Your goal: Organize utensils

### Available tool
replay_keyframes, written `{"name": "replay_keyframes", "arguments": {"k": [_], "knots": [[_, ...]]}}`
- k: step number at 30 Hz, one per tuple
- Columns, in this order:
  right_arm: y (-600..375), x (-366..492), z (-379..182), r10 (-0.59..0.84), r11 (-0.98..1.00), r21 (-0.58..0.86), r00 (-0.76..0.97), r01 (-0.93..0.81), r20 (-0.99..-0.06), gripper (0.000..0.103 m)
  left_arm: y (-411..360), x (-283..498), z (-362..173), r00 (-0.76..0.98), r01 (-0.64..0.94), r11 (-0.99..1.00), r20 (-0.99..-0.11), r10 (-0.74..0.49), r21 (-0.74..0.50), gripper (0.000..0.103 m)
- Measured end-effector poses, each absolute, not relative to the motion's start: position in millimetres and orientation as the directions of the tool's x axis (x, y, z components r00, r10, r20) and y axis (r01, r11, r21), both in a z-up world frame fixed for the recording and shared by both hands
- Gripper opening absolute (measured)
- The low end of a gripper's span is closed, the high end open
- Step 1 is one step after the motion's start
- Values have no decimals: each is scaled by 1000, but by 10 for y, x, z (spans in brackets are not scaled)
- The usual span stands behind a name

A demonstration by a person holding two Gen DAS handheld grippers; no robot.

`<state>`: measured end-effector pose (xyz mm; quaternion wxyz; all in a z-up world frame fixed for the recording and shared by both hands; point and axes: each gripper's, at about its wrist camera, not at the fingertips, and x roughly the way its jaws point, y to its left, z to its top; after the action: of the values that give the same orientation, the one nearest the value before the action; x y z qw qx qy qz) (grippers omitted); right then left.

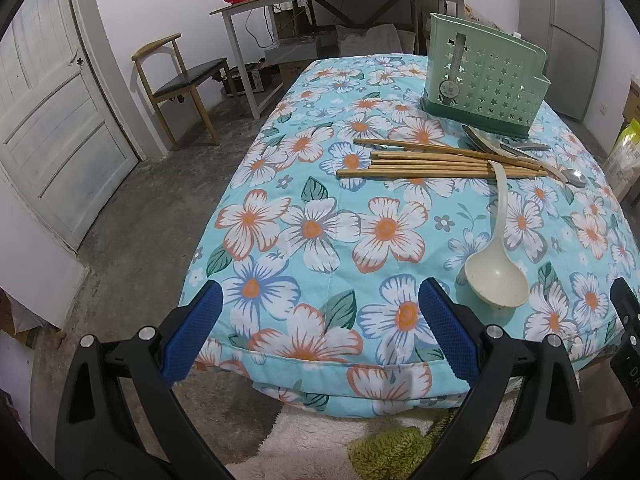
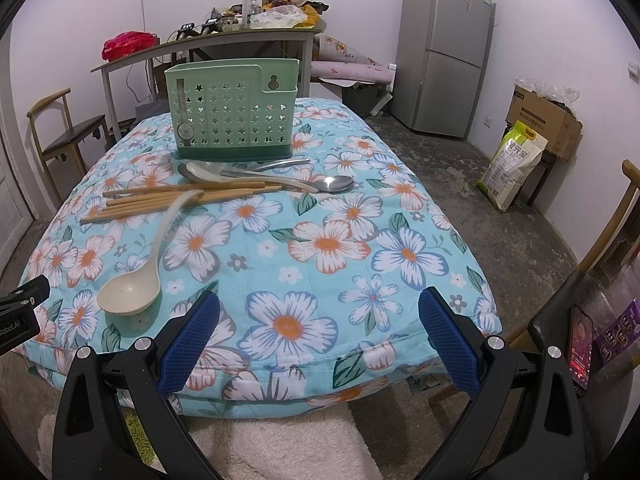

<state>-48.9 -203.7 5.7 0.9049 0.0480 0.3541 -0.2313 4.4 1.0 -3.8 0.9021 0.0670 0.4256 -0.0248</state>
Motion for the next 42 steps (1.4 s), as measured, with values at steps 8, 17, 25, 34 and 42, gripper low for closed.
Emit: {"name": "replay_keyframes", "arguments": {"k": [8, 17, 25, 34, 42], "knots": [[-2034, -507, 50, -391, 885, -78, 643, 459, -658, 97, 93, 52, -59, 634, 120, 989, -774, -12, 83, 94], [-2060, -478, -17, -396, 881, -84, 628, 466, -670, 97, -2, 57, -139, 598, 190, 980, -799, -67, 60, 94], [-2071, -371, -158, -374, 890, -87, 609, 447, -699, 97, -198, 252, -460, 533, 244, 966, -844, -59, 87, 94], [-2115, -155, -343, -346, 908, -96, 603, 407, -718, 97, -142, 298, -611, 542, 251, 968, -831, -125, 18, 96], [-2179, 3, -535, -298, 925, -73, 596, 372, -745, 97, -162, 321, -586, 521, 287, 958, -841, -144, 13, 96]]}}
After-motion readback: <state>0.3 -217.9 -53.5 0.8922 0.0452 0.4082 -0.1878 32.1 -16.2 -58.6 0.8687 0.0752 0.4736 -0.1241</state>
